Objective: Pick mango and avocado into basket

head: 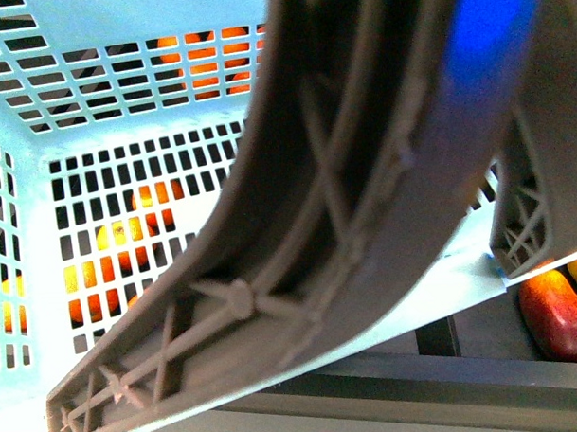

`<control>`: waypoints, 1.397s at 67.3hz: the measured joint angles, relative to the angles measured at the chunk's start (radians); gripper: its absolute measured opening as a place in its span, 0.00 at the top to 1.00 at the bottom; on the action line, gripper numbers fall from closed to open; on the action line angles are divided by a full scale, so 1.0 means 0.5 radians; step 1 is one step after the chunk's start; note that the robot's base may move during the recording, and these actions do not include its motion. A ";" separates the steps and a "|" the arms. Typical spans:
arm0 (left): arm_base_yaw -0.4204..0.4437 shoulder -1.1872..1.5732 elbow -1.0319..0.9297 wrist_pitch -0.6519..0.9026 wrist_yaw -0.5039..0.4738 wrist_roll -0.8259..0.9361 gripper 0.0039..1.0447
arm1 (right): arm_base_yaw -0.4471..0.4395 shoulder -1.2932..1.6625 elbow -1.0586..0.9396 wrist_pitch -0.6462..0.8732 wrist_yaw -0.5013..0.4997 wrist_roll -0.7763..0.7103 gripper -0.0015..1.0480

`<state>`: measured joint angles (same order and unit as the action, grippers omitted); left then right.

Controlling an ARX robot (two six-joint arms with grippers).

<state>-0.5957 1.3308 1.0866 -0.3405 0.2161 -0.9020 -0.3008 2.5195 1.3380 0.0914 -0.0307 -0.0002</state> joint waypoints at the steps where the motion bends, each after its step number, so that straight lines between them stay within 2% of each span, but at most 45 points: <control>1: 0.000 0.000 0.000 0.000 0.000 0.001 0.95 | 0.002 0.010 0.017 -0.009 0.000 0.016 0.08; 27: 0.000 0.000 0.000 0.000 0.001 0.001 0.95 | 0.005 0.125 0.188 -0.162 -0.008 0.274 0.08; 50: 0.000 0.000 0.000 0.000 0.000 0.001 0.95 | 0.008 0.179 0.224 -0.201 0.017 0.322 0.08; 55: 0.000 0.000 0.000 0.000 0.000 0.001 0.95 | 0.008 0.193 0.224 -0.205 0.025 0.326 0.15; 65: 0.000 0.000 0.000 0.000 0.001 0.001 0.95 | 0.007 0.201 0.211 -0.197 0.024 0.333 0.39; 68: 0.000 0.000 0.000 0.000 0.001 0.000 0.95 | 0.007 0.200 0.205 -0.190 0.024 0.340 0.43; 94: 0.000 0.000 0.000 0.000 0.000 0.001 0.95 | -0.016 -0.039 -0.084 0.014 -0.141 0.364 0.44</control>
<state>-0.5957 1.3308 1.0866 -0.3405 0.2161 -0.9016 -0.3088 2.5000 1.2961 0.0982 -0.1013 0.1818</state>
